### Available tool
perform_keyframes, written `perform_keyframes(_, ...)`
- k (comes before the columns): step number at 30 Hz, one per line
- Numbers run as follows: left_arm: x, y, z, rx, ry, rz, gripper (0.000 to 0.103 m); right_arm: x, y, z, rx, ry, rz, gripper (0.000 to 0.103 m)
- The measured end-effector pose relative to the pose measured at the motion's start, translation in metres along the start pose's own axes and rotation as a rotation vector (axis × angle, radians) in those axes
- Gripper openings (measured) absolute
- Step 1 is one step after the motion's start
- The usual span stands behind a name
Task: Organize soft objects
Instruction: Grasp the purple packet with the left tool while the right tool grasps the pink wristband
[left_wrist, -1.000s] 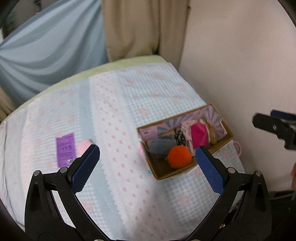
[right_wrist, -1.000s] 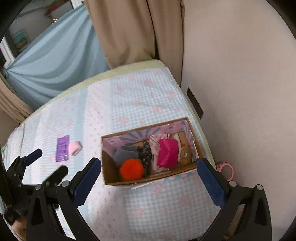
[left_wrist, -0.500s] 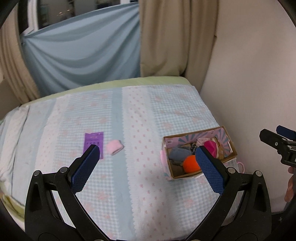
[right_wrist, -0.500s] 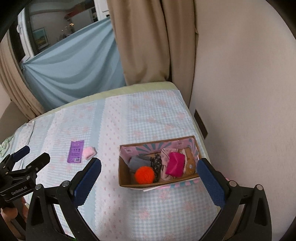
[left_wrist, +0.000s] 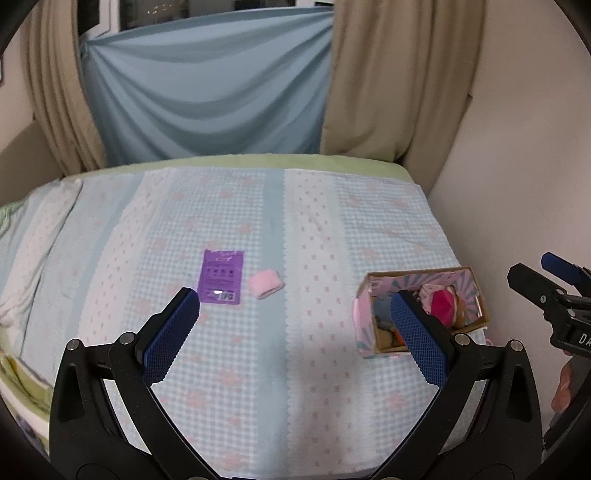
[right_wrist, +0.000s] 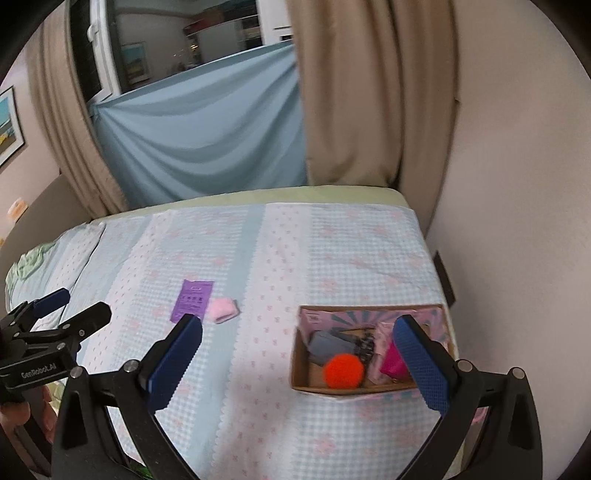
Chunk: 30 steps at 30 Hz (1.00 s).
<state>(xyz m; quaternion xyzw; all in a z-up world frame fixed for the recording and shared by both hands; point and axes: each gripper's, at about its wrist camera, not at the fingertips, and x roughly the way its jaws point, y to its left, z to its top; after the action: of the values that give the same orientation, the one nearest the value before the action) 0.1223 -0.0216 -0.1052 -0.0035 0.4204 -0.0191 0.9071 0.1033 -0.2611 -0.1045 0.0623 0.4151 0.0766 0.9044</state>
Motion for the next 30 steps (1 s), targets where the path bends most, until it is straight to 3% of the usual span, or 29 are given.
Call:
perform_keyframes(9,0.065,0.092,0.011,0.003,0.068,-0.009,0.103,0.058,0.079,0.008,-0.018,0.037,0.036,0.103)
perform_keyframes(18,0.198,0.171,0.007,-0.008,0.201,-0.055,0.103,0.160,0.133,-0.005,-0.027,0.108,0.017,0.103)
perform_keyframes(30,0.379,0.195,-0.021,-0.036,0.370,-0.065,0.103,0.319,0.179,-0.032,-0.129,0.250,0.069,0.103)
